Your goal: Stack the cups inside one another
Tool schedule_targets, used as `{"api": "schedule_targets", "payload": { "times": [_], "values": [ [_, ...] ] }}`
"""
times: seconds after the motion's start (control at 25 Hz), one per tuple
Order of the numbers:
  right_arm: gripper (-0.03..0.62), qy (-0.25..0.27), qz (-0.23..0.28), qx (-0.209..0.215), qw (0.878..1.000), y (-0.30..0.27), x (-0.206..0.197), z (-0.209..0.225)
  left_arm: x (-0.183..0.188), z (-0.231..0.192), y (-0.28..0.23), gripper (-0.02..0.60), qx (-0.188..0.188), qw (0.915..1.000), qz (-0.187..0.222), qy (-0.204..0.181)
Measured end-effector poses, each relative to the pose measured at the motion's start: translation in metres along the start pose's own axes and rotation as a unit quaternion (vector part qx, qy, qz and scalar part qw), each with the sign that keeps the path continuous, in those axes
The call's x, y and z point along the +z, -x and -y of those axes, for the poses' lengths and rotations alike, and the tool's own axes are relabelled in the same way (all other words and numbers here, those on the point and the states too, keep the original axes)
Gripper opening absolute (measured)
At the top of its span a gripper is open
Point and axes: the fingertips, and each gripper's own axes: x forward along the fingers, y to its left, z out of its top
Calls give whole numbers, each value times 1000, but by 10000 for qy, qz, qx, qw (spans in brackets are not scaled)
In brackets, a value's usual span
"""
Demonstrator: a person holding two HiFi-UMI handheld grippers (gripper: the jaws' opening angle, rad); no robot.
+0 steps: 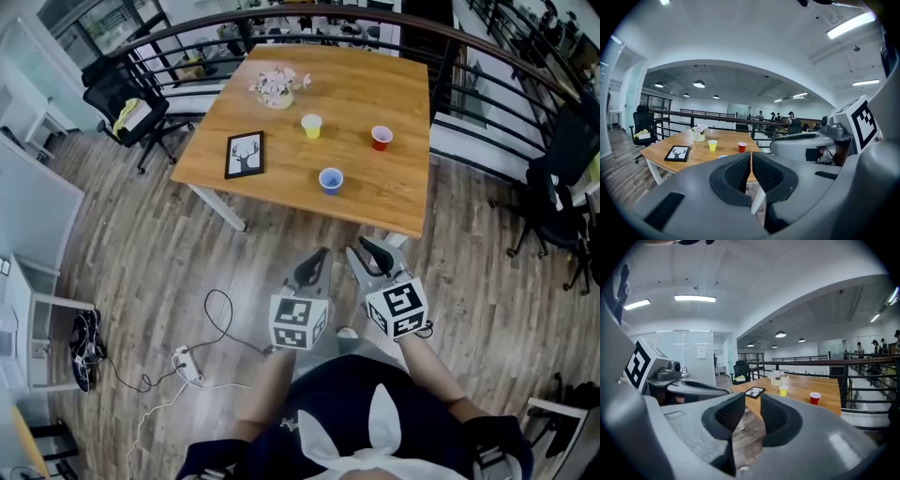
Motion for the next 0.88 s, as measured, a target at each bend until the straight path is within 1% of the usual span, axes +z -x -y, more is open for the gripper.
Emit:
{"api": "schedule_targets", "payload": {
  "times": [0.08, 0.2, 0.36, 0.64, 0.76, 0.88],
  "values": [
    [110, -25, -65, 32, 10000, -11, -2, 7, 0, -7, -10, 26, -6, 10000, -43, 2],
    [165, -16, -124, 10, 9999, -29, -3, 19, 0, -21, -26, 26, -22, 9999, -106, -16],
    [213, -70, -156, 11, 9999, -61, 2, 37, 6, -48, -51, 26, 12, 9999, -162, 6],
    [271, -26, -173, -72, 9998, -123, 19, 68, 29, -100, -98, 26, -9, 9998, -183, -73],
    [276, -62, -225, -115, 9997, -149, 23, 82, 38, -119, -118, 26, -62, 9997, -201, -87],
    [291, -126, -352, -172, 9992, -171, 18, 92, 37, -135, -134, 26, -119, 9995, -275, -61]
  ]
}}
